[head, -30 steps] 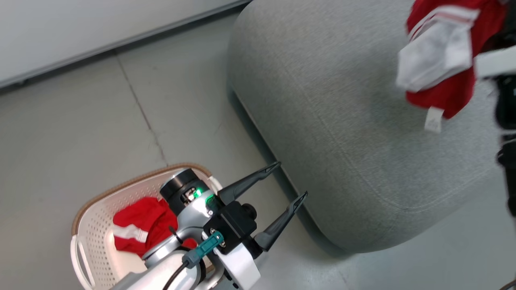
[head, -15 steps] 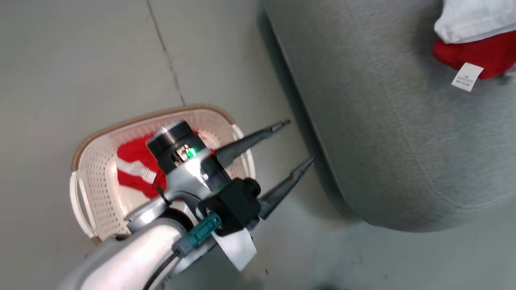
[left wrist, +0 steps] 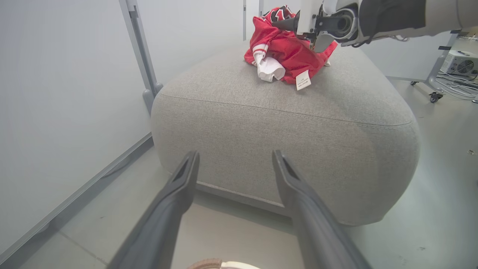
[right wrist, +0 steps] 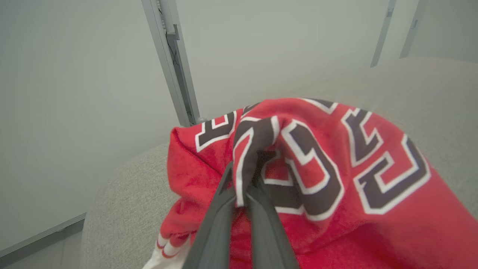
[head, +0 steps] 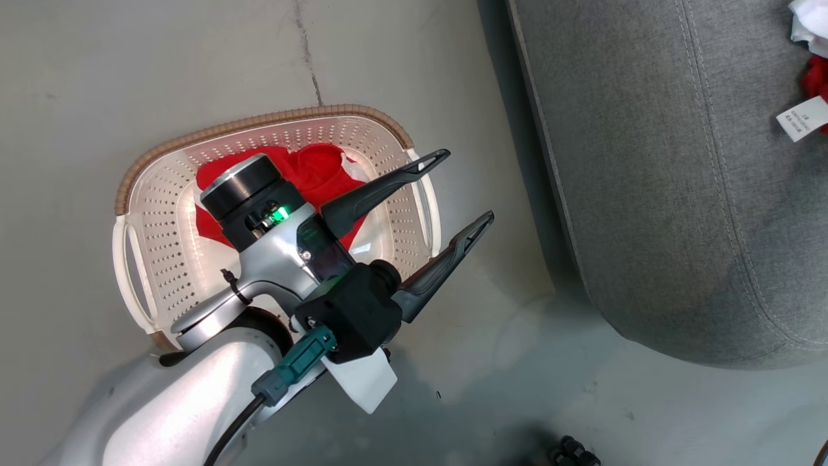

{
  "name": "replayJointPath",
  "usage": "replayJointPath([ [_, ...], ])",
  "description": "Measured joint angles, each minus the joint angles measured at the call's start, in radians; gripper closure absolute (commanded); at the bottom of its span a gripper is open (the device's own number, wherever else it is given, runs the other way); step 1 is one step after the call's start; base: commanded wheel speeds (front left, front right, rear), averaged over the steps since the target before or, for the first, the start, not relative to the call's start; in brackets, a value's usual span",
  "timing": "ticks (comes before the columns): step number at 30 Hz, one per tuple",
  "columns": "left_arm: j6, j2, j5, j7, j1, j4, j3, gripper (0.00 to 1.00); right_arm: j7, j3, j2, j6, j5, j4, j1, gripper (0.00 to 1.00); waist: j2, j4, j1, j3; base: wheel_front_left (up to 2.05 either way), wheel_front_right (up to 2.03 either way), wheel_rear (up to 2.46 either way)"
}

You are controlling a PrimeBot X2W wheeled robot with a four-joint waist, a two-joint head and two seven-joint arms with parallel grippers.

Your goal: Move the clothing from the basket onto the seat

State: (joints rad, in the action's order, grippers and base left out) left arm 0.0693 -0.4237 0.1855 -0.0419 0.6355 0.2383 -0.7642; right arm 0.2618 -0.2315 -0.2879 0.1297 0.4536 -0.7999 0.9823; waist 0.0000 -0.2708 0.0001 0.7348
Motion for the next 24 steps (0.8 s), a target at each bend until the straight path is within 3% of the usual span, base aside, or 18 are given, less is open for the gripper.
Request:
replayJointPath([
  [10,-0.01,0.026,0.026,0.042,-0.029,-0.054,-0.022,0.0,0.0,-0.009,0.028,0.001,-0.056,0.04,-0.11,0.0,0.0,-0.005,0.0,-0.082,0.0,0.0,0.0],
  [24,-0.093,0.087,0.121,0.145,-0.189,-0.169,-0.017,0.0,0.002,0.087,0.075,0.001,-0.127,0.245,-0.428,0.0,0.0,0.003,0.0,-0.352,0.0,0.0,0.0],
])
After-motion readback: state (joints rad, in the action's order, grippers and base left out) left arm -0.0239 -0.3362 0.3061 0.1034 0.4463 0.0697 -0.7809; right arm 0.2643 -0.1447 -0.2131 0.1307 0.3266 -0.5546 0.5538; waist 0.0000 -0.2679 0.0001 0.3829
